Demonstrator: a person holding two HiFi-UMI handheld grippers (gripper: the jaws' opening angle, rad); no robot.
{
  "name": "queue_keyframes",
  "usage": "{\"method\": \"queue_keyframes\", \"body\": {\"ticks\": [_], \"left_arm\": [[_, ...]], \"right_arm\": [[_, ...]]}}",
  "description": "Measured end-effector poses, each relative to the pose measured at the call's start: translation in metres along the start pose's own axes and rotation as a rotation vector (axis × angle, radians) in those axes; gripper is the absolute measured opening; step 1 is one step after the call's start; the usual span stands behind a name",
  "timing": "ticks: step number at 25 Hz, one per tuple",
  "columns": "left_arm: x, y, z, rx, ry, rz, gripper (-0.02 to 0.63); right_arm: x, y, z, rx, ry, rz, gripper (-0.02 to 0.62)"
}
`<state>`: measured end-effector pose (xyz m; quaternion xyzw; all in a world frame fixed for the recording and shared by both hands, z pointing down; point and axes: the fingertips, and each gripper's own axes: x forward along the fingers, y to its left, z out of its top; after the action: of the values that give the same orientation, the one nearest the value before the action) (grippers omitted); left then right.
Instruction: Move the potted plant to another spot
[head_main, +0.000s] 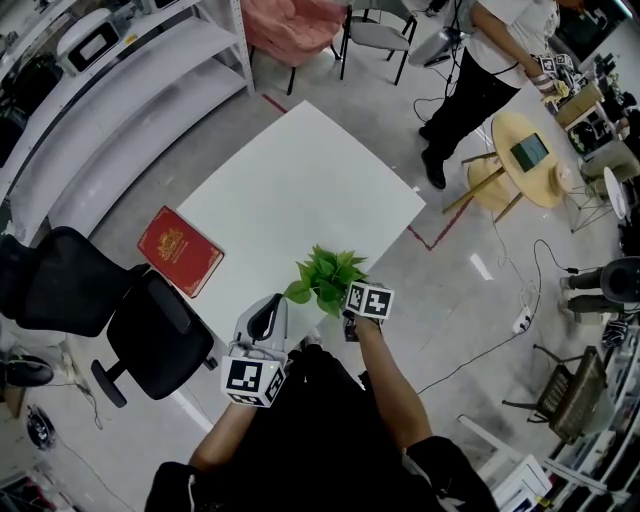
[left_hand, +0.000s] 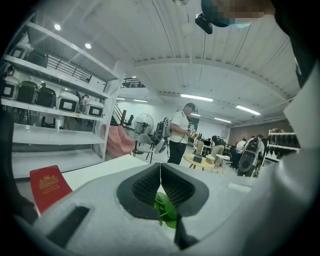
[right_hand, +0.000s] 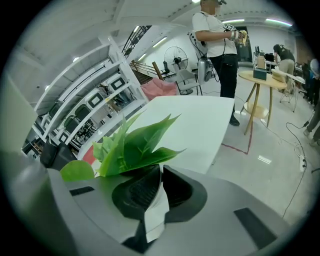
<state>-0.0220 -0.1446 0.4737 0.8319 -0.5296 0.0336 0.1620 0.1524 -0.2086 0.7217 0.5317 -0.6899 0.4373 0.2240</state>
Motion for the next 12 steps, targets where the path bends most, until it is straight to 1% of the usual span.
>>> {"method": "queue_keyframes", "body": {"ticks": [12], "left_arm": [[0.0066,-0.0008,-0.0009,-0.001,0.012,-0.028,0.018]], "right_arm": [[0.0011,-0.0062,-0.0032,0.039,-0.025,-0.003,0.028]]}}
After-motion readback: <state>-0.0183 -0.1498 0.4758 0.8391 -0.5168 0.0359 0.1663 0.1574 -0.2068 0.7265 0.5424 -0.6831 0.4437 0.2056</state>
